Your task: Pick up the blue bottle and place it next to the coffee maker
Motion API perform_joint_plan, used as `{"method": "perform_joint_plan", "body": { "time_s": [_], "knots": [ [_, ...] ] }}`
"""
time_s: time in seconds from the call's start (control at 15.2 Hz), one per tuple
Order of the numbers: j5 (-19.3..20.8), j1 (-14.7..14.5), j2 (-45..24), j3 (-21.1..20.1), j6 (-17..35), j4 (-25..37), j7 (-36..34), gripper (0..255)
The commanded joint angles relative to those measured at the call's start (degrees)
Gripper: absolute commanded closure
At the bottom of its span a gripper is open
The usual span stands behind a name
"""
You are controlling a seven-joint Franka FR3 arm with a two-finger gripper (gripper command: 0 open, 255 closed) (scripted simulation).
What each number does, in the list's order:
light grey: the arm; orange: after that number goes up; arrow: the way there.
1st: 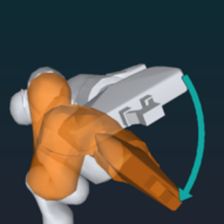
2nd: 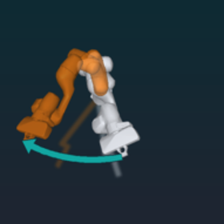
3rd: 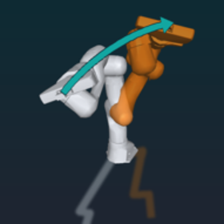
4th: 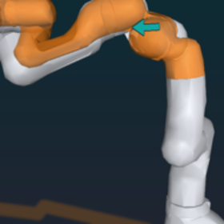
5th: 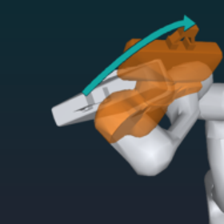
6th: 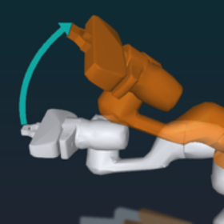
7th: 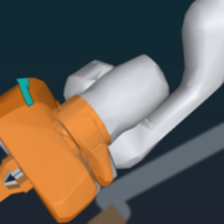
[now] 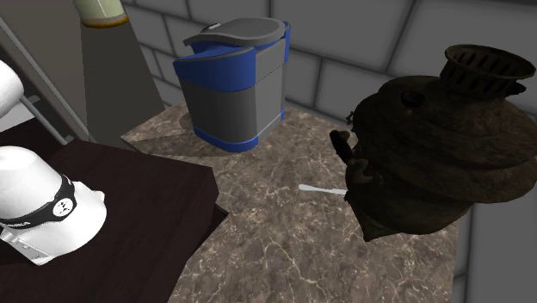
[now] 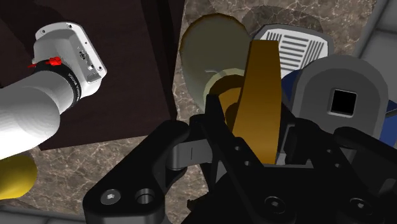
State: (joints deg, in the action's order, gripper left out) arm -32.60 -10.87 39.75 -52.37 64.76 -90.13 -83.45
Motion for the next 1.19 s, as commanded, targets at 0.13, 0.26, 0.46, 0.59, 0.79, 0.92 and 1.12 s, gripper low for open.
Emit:
{"method": "perform_joint_plan", "body": {
  "time_s": [0.13, 0.26, 0.46, 0.59, 0.79, 0.92, 1.12],
  "knots": [
    [-0.75, -1.34, 2.25, 0.50, 2.63, -4.86, 1.23, 255],
    [-1.15, -1.94, 3.28, 0.61, 3.85, -7.10, 1.74, 255],
    [-1.77, -2.76, 4.73, 0.62, 5.65, -10.31, 2.46, 255],
    [-2.20, -3.26, 5.64, 0.53, 6.84, -12.36, 2.89, 255],
    [-2.87, -3.96, 6.92, 0.28, 8.60, -15.32, 3.50, 255],
    [-3.34, -4.38, 7.71, 0.04, 9.77, -17.21, 3.88, 255],
    [-4.06, -4.97, 8.82, -0.42, 11.51, -19.94, 4.41, 255]
  ]
}}
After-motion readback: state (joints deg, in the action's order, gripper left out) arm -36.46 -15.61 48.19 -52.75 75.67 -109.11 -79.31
